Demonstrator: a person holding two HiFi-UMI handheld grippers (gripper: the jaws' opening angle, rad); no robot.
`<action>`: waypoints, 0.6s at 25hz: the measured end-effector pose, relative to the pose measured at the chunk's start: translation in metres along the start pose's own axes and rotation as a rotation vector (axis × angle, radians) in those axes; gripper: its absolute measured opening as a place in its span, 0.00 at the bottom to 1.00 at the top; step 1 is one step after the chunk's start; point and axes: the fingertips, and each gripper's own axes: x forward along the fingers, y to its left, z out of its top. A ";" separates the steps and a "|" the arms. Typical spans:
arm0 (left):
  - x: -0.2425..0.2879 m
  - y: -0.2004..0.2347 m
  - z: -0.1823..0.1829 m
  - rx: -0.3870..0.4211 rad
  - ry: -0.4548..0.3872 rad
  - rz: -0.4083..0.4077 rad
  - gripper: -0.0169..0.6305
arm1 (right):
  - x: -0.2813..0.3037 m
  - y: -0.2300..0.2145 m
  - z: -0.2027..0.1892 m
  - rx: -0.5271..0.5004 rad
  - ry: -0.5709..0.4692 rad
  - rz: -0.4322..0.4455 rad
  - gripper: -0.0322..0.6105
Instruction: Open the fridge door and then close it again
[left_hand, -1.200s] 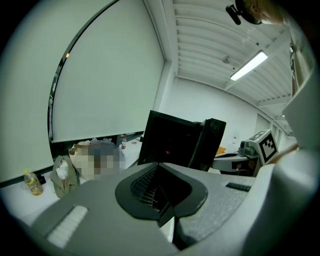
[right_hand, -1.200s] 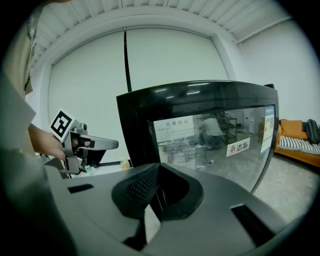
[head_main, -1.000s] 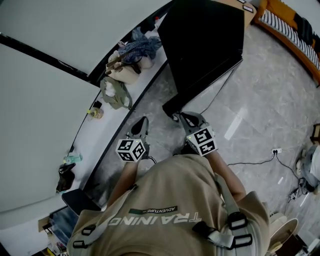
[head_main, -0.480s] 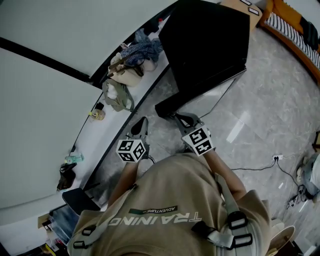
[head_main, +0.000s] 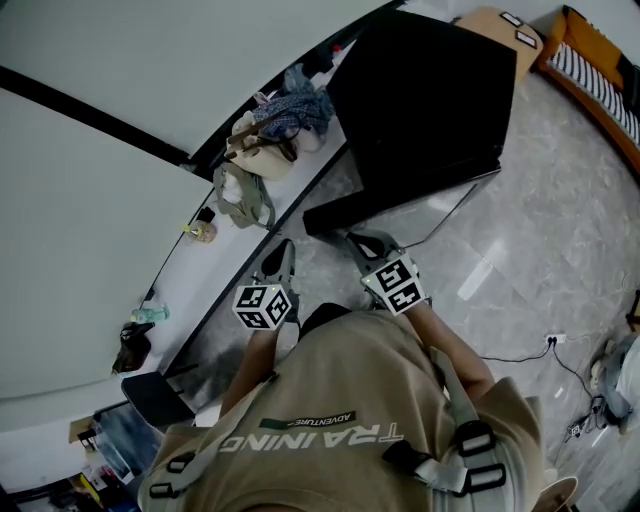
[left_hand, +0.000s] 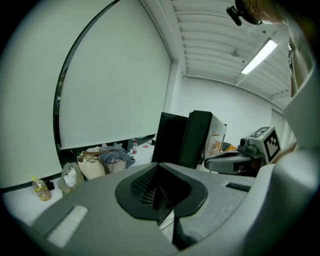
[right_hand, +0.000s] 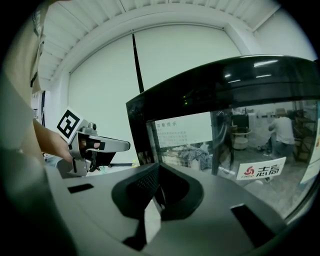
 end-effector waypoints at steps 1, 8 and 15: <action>0.001 0.001 0.001 -0.001 0.000 0.002 0.03 | 0.002 -0.002 0.001 0.002 0.002 0.003 0.04; 0.014 0.015 0.009 -0.011 0.006 0.001 0.03 | 0.022 -0.016 0.014 0.009 0.005 -0.009 0.04; 0.047 0.028 0.010 -0.026 0.031 -0.069 0.03 | 0.037 -0.037 0.020 0.014 0.029 -0.075 0.04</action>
